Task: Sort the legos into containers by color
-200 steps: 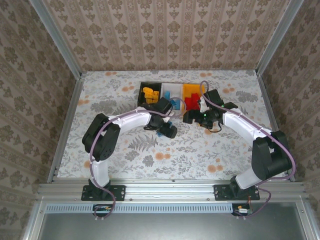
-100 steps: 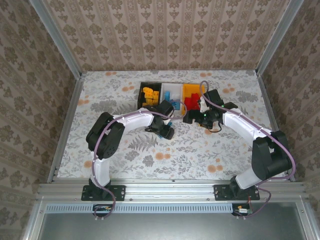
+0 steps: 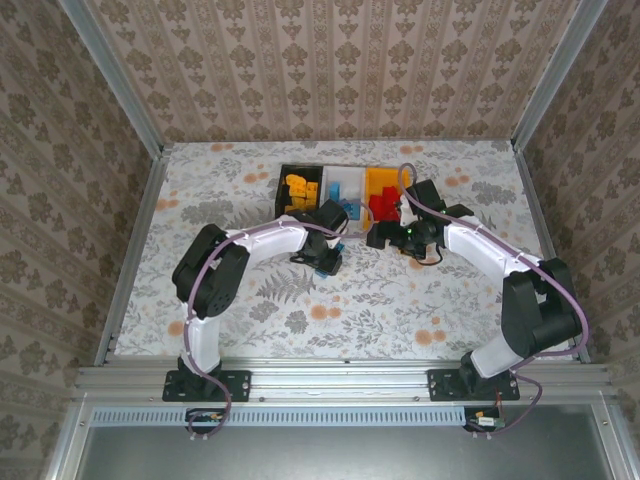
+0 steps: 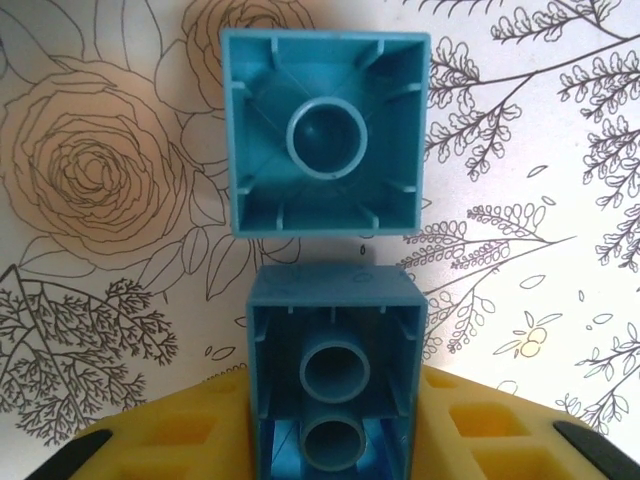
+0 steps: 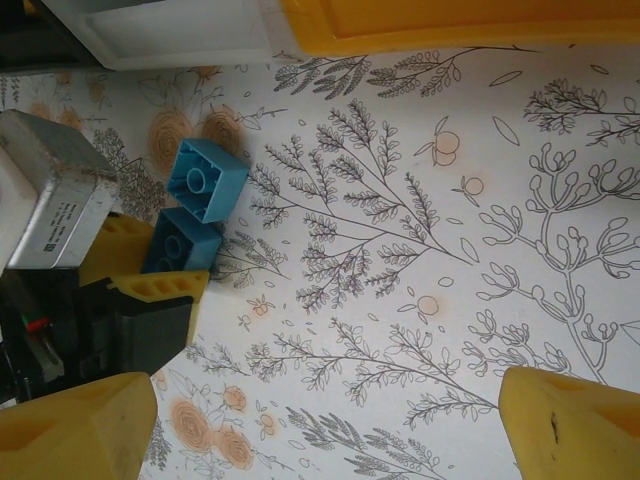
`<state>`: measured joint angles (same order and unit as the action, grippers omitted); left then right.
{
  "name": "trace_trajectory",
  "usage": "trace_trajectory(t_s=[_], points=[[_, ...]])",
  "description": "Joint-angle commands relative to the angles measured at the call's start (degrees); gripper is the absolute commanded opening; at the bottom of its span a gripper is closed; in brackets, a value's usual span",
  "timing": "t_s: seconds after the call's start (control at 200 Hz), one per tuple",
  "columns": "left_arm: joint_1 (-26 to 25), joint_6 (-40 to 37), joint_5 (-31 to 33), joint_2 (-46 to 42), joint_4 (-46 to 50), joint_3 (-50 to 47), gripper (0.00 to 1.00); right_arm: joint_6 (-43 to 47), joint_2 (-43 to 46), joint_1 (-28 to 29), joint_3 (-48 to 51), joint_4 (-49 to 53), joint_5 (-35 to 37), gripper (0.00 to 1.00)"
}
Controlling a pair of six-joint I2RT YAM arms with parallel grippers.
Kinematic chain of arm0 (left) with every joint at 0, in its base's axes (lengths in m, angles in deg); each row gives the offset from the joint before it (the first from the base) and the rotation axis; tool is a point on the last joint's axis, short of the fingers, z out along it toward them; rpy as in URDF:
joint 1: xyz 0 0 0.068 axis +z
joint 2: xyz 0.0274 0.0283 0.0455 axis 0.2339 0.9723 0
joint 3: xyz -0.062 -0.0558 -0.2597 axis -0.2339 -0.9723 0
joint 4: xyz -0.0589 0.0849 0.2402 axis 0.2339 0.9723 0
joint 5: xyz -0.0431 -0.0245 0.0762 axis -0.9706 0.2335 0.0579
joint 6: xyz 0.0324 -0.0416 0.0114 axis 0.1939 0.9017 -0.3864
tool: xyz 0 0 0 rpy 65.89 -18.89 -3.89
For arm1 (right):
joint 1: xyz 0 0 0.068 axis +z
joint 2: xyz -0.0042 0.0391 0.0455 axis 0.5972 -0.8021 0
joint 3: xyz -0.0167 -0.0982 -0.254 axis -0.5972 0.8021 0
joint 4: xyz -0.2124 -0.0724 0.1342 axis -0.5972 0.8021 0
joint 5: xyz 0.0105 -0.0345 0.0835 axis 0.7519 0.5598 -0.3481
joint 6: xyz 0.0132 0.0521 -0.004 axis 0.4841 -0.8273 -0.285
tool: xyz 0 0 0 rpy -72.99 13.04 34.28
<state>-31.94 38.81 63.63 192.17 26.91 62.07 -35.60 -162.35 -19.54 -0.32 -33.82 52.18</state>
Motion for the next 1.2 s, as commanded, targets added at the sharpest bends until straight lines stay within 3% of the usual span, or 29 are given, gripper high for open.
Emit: trace_trajectory(t_s=[0.0, 0.18, 0.33, 0.51, 0.695, 0.97, 1.195], points=[[-0.5, 1.1, -0.3, -4.3, 1.5, -2.9, 0.36, 1.2, -0.1, 0.2, 0.0, 2.5, 1.9, 0.90], [0.1, 3.7, -1.0, -13.0, -0.2, -8.8, 0.32, 1.3, 0.7, 0.2, 1.0, 3.0, 3.2, 0.90], [3.9, 7.1, -4.0, -21.7, -1.6, -12.4, 0.30, 1.0, 1.8, 0.1, 3.3, 2.3, 4.2, 0.91], [9.5, 8.8, -7.2, -25.1, -0.7, -4.4, 0.31, 1.3, 2.0, -0.2, 5.3, 1.8, 4.5, 0.91], [11.3, 5.0, -6.9, -13.6, 5.1, 16.3, 0.32, 2.0, 3.7, -0.9, 6.2, 3.1, 5.2, 0.92], [11.1, 1.0, -8.5, 13.8, 17.8, 50.2, 0.31, 2.4, 8.0, -2.7, 9.2, 4.6, 6.0, 0.92], [10.8, 0.7, -8.5, 25.6, 22.1, 63.6, 0.31, 3.0, 9.8, -4.4, 9.6, 5.3, 5.7, 0.93]])
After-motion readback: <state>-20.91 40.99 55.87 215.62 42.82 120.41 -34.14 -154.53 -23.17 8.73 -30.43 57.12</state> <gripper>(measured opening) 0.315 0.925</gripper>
